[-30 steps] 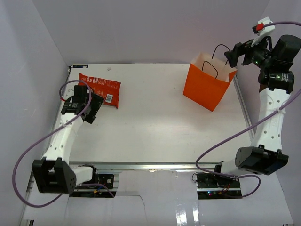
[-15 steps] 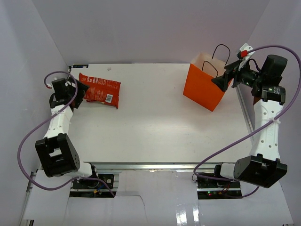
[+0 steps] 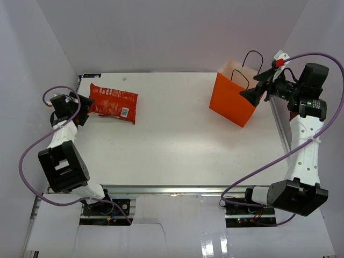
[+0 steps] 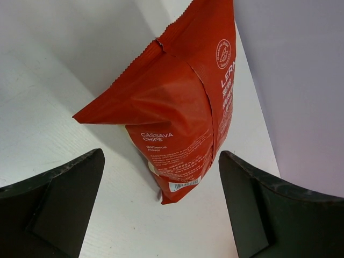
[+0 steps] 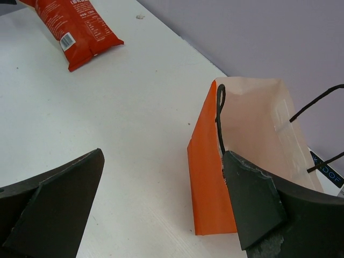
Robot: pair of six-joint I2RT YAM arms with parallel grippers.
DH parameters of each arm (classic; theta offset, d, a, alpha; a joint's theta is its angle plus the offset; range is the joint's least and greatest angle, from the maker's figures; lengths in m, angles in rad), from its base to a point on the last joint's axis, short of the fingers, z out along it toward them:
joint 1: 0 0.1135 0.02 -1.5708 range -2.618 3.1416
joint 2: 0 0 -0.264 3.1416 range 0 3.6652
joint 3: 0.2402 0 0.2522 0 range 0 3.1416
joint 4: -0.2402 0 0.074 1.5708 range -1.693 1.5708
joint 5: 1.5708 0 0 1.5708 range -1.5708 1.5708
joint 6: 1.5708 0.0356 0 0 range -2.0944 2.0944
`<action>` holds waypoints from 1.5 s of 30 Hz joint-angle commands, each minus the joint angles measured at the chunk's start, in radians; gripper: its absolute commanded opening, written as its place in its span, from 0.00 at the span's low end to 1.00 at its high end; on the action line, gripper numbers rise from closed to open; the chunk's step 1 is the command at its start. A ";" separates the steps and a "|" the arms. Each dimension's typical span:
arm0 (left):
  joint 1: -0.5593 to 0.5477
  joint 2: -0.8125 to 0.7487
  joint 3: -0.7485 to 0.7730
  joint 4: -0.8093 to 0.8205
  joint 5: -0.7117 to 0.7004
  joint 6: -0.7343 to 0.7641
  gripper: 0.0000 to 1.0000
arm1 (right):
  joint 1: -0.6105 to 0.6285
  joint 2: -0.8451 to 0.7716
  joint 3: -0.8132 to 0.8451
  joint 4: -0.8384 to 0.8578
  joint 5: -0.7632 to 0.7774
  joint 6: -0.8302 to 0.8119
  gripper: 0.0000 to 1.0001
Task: Place the snacks into the paper bag
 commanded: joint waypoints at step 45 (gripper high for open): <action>0.046 0.356 0.083 0.494 0.249 -0.176 0.98 | 0.088 -0.027 -0.013 0.023 -0.010 0.049 0.97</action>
